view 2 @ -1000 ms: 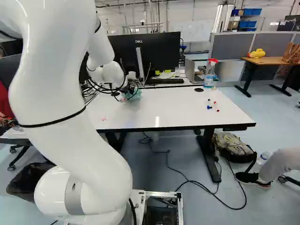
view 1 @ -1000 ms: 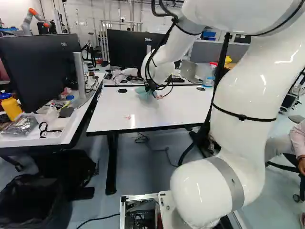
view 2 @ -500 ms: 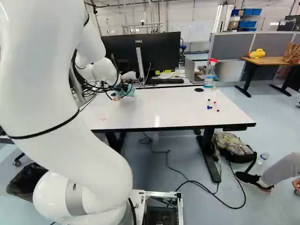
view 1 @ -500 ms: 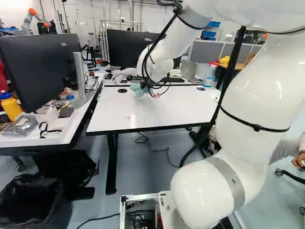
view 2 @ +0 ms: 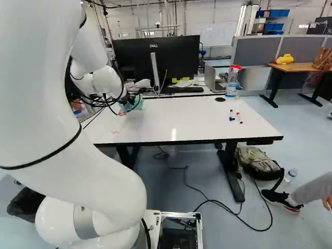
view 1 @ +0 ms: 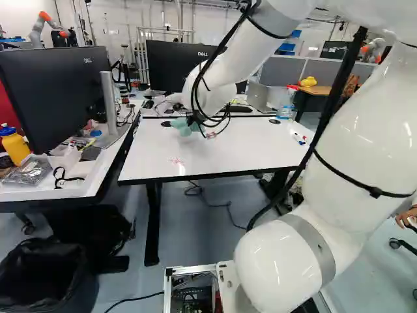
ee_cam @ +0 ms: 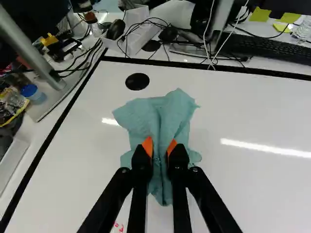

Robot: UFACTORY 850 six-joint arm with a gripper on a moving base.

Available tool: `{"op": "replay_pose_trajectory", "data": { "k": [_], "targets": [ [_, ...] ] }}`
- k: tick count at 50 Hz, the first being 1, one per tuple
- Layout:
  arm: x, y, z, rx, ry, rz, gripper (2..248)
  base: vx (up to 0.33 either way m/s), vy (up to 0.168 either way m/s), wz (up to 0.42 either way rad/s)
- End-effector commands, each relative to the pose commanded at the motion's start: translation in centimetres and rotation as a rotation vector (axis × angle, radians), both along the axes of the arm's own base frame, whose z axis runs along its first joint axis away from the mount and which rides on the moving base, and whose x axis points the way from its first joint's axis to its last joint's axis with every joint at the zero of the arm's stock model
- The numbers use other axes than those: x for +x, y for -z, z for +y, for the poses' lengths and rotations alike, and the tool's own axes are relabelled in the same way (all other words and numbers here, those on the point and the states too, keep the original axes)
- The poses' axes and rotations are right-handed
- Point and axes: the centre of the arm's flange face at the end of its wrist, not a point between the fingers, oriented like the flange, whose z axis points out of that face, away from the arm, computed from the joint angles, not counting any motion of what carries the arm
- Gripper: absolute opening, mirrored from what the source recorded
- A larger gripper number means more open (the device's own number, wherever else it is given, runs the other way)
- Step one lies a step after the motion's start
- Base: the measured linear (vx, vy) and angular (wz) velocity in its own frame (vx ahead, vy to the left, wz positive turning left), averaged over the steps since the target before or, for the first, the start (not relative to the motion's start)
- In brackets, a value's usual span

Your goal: Clean the table with the green towel

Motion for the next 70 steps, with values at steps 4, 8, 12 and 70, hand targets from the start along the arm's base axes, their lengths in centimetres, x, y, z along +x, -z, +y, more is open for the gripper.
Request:
{"op": "replay_pose_trajectory", "data": {
  "k": [4,8,12,70],
  "targets": [
    [-0.7,0.0,0.3,0.000,-0.011,0.000,51,0.000,0.000,0.000],
    [-1.4,0.0,0.7,0.000,-0.023,0.000,51,0.000,0.000,0.000],
    [-2.0,0.0,1.0,0.000,-0.035,-0.001,51,0.000,0.000,0.000],
    [-8.2,0.8,4.1,-0.023,-0.160,0.069,51,0.000,0.000,0.000]
  ]
}}
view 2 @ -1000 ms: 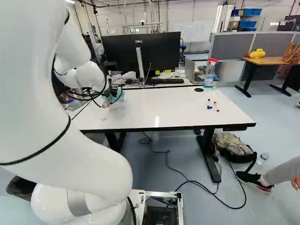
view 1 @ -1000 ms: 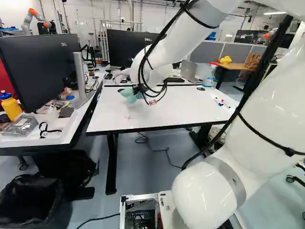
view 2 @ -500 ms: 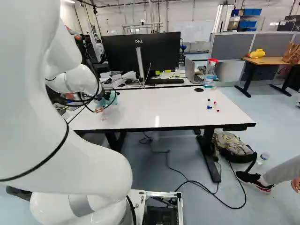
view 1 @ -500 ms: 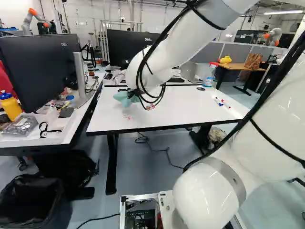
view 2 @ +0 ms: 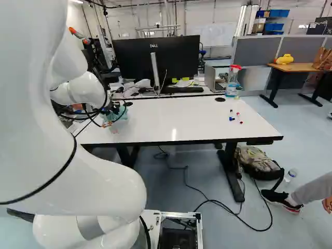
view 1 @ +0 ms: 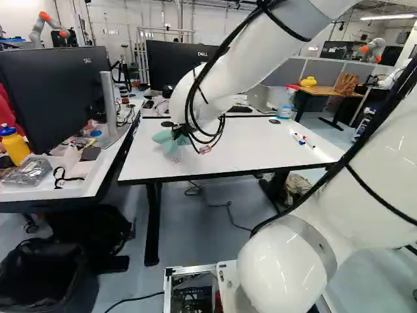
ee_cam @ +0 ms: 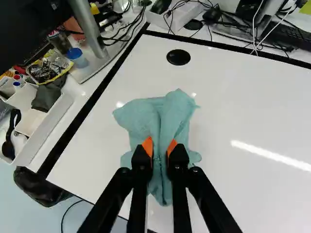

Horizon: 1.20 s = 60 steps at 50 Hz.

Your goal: Clean the table with the green towel

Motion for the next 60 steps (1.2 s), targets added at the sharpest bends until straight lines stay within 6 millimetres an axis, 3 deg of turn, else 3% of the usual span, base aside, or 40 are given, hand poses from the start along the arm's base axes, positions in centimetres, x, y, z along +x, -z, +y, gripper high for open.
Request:
{"op": "replay_pose_trajectory", "data": {
  "k": [60],
  "targets": [
    [-1.5,1.3,-0.6,-0.090,-0.008,0.212,51,0.000,0.000,0.000]
  ]
}}
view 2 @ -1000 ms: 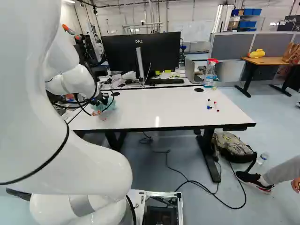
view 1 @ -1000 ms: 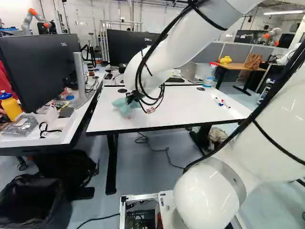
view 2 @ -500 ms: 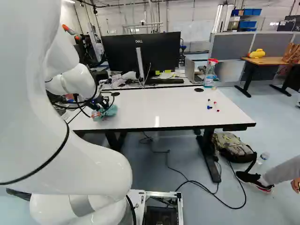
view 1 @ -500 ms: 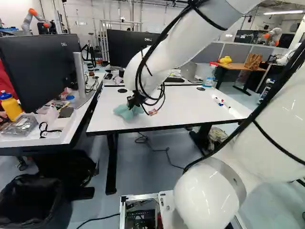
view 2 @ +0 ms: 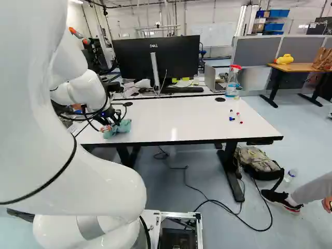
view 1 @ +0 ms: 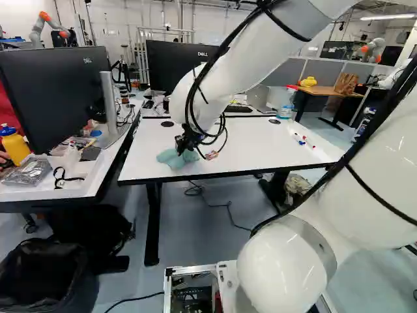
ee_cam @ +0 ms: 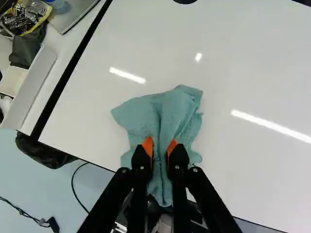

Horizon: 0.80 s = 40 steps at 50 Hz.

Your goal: Clean the table with the green towel

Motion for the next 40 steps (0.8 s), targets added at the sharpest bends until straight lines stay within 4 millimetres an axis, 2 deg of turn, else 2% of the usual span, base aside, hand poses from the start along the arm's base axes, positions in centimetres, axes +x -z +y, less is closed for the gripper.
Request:
{"op": "replay_pose_trajectory", "data": {
  "k": [11,33,40],
  "targets": [
    [0.2,0.4,0.1,-0.004,0.000,0.009,51,0.000,0.000,0.000],
    [1.3,2.8,0.6,-0.033,0.000,0.069,51,0.000,0.000,0.000],
    [1.3,2.8,0.6,-0.033,0.000,0.069,51,0.000,0.000,0.000]
  ]
}}
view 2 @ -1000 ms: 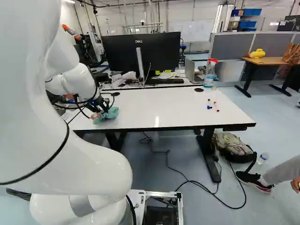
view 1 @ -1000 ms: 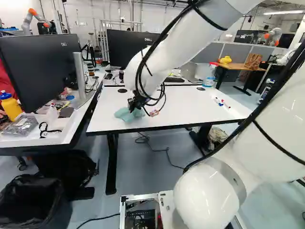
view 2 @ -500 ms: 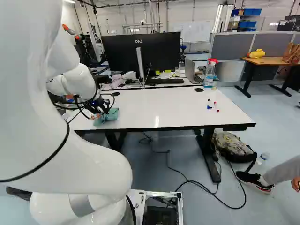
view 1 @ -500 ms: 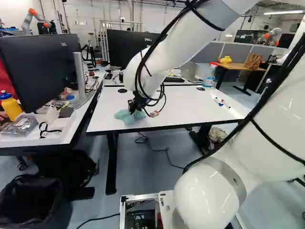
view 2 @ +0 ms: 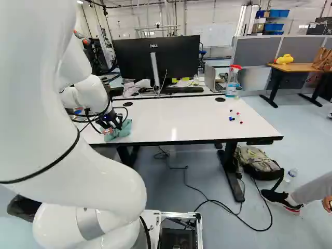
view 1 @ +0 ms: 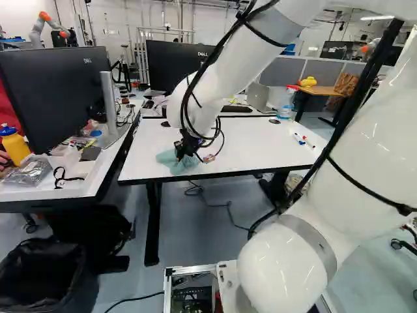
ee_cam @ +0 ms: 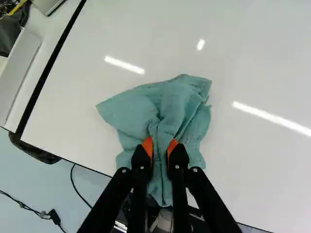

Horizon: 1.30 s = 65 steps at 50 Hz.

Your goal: Clean the table with the green towel

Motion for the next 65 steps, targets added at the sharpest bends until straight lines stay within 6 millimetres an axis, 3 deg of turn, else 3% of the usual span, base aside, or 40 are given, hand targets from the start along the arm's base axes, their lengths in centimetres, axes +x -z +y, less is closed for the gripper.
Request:
{"op": "replay_pose_trajectory", "data": {
  "k": [16,43,54,65],
  "targets": [
    [0.3,0.0,0.0,0.000,0.003,0.000,51,0.000,0.000,0.000],
    [4.9,-0.2,1.6,0.001,0.015,-0.002,51,0.000,0.000,0.000],
    [4.7,-0.2,3.4,0.001,-0.023,-0.003,51,0.000,0.000,0.000],
    [3.1,-0.2,4.3,0.001,-0.059,-0.001,51,0.000,0.000,0.000]
  ]
}}
